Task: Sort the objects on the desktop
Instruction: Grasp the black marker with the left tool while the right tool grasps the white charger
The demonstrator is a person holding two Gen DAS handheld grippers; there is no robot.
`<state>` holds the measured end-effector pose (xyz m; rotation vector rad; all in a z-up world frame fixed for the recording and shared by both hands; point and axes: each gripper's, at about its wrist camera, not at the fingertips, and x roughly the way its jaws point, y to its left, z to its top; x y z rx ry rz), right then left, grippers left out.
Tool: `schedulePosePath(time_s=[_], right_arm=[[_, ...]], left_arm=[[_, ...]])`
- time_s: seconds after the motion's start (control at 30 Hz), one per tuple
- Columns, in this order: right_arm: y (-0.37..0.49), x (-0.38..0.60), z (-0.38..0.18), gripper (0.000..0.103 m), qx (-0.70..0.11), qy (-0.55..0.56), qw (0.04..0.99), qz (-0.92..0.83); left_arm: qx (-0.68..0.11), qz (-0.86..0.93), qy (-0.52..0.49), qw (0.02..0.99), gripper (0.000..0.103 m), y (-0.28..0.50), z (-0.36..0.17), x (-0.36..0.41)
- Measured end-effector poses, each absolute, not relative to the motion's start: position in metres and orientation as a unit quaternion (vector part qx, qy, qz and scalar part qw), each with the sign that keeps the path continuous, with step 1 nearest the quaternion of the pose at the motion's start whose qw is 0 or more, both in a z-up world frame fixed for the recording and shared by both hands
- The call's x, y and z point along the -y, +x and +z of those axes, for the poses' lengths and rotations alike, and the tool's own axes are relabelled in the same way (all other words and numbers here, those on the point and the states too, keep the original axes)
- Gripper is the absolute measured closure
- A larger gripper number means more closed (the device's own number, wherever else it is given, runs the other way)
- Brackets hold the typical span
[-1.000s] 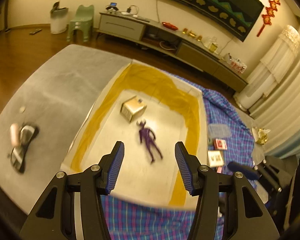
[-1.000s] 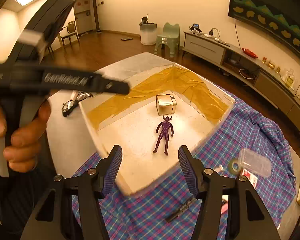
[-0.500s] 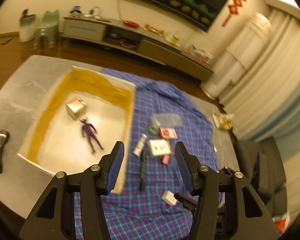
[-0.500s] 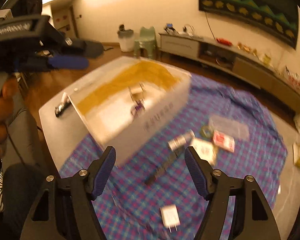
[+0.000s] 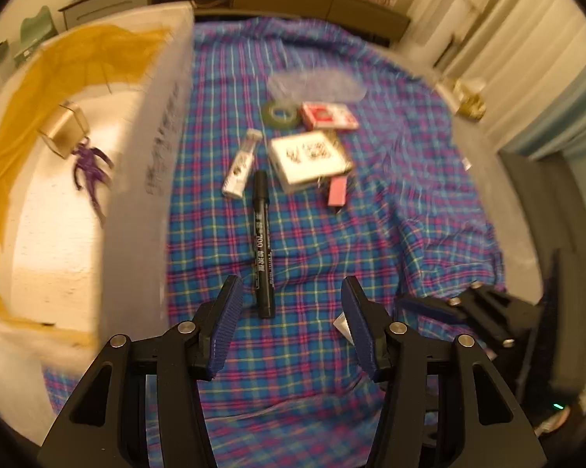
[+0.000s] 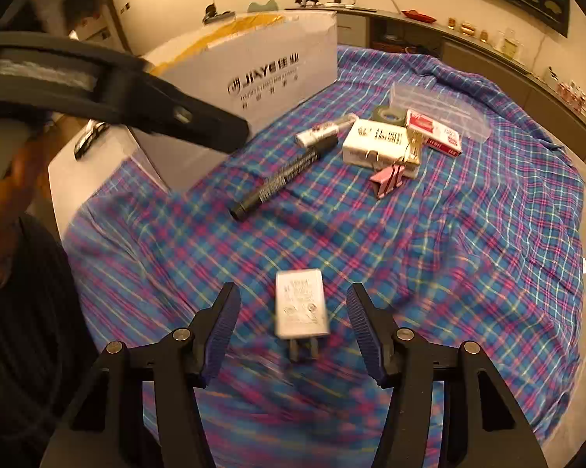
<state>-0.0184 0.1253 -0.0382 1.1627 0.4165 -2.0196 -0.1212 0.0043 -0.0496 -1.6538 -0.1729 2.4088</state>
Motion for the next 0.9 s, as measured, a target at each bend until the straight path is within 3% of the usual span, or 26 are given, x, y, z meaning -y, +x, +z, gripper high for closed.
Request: schedulePosePath(time_s=[0.43, 0.53, 0.6, 0.63, 0.67, 0.9], right_arm=[[-0.017, -0.113, -0.048, 0.045, -0.15, 0.448, 0.421, -0.774], [-0.015, -0.104, -0.055, 0.056, -0.161, 0.445, 0.419, -0.775], [-0.014, -0.099, -0.061, 0.07, -0.184, 0.439, 0.401, -0.783], [-0.016, -0.098, -0.066, 0.071, -0.194, 0.442, 0.392, -0.783], [-0.017, -0.098, -0.07, 0.071, -0.199, 0.444, 0.386, -0.784], [-0.021, -0.113, -0.065, 0.071, -0.171, 0.454, 0.381, -0.787]], left_arm=[[0.024, 0.817, -0.57, 0.081, 0.05, -0.142, -0.088, -0.01], [0.041, 0.815, -0.573, 0.078, 0.05, -0.145, -0.103, -0.008], [0.048, 0.825, -0.559, 0.073, 0.058, -0.143, -0.106, -0.005], [0.05, 0.825, -0.558, 0.077, 0.077, -0.143, -0.108, -0.005], [0.05, 0.827, -0.554, 0.075, 0.089, -0.142, -0.108, -0.003], [0.07, 0.834, -0.542, 0.081, 0.089, -0.14, -0.107, 0.001]])
